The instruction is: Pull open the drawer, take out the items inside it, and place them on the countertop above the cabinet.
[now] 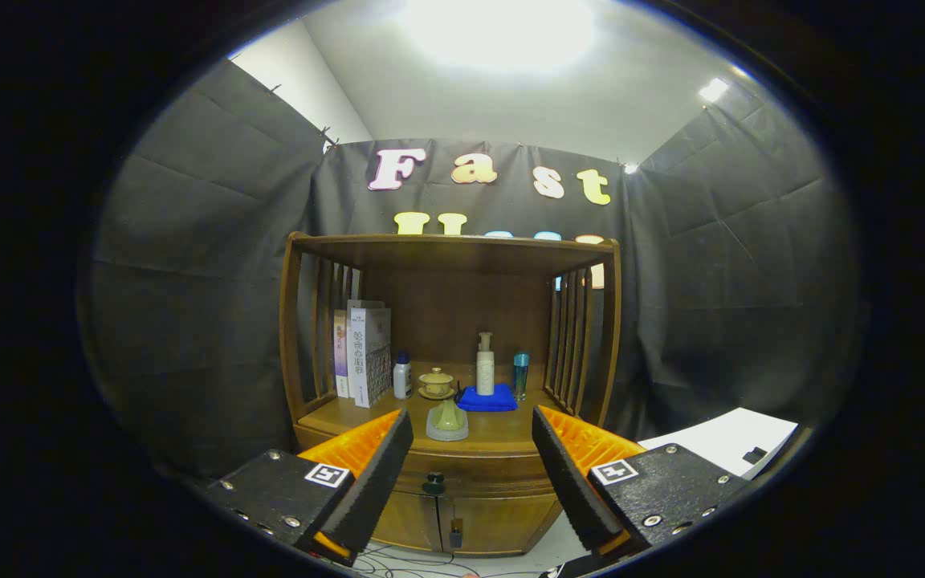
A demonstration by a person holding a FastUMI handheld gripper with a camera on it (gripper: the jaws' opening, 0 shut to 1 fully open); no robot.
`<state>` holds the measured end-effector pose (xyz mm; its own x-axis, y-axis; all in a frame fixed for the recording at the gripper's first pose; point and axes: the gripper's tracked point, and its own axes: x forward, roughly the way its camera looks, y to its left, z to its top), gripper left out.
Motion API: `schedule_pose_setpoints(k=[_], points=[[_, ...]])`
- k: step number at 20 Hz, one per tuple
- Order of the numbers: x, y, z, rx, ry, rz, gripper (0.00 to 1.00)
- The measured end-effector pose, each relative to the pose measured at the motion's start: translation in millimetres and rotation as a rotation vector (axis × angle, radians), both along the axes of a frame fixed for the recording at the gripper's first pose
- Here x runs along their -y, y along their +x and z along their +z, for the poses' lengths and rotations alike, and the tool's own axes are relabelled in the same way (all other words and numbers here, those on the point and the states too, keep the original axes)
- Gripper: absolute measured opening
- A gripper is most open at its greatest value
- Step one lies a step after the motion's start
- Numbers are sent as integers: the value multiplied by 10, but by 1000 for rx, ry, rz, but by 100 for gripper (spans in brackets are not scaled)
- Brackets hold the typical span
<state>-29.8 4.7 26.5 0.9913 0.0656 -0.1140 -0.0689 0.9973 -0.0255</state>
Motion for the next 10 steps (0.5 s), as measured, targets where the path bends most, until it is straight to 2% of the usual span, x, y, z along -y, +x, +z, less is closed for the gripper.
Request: schedule_pose_setpoints(k=[10], points=[[-62, 2, 22, 8, -6, 16, 93]])
